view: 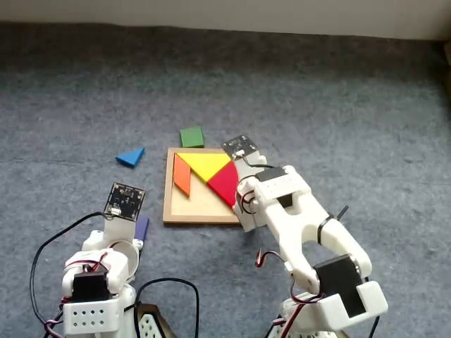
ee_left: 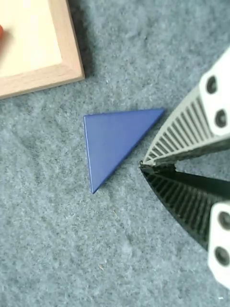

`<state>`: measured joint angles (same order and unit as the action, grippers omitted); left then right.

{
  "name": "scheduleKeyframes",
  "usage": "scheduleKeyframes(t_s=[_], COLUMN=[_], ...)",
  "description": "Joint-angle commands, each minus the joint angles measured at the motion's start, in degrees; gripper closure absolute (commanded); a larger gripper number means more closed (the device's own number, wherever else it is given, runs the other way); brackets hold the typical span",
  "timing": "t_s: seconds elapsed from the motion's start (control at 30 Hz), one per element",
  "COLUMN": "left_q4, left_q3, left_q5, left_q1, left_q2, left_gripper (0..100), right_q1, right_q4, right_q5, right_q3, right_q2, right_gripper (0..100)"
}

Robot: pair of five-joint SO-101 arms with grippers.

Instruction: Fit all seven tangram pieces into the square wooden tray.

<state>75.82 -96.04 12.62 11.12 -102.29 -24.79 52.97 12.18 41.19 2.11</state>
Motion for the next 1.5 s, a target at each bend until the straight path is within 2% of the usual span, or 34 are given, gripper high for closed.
scheduleKeyframes(t_s=[0.0,0.1,0.3,0.7,0.93,1.13,1.27,1.47], left_q4=[0.26,0.26,0.26,0.26,0.26,0.26,0.26,0.26], left_q3=[-1.10,-1.10,-1.10,-1.10,-1.10,-1.10,-1.10,-1.10], left_q5=[-0.18,-0.18,-0.18,-0.18,-0.18,-0.18,-0.18,-0.18], left_q1=[0.22,0.22,0.22,0.22,0.22,0.22,0.22,0.22], left_q2=[-1.45,-1.45,-1.45,-1.45,-1.45,-1.45,-1.45,-1.45], left_gripper=[99,99,99,99,99,99,99,99], right_q1=[0.57,0.48,0.57,0.22,0.40,0.48,0.31,0.48], right_q4=[-0.75,-0.75,-0.48,-0.75,-8.22,-10.07,-10.15,-12.35], right_q5=[1.76,5.45,5.89,5.98,5.63,-1.23,-1.67,-1.67], right_q3=[-2.51,-2.59,-2.24,3.91,9.27,10.68,10.24,7.34], right_q2=[-0.57,-0.57,0.92,22.81,22.90,22.81,20.70,9.45], right_gripper=[85.6,88.7,89.3,89.3,87.8,74.5,74.6,74.6])
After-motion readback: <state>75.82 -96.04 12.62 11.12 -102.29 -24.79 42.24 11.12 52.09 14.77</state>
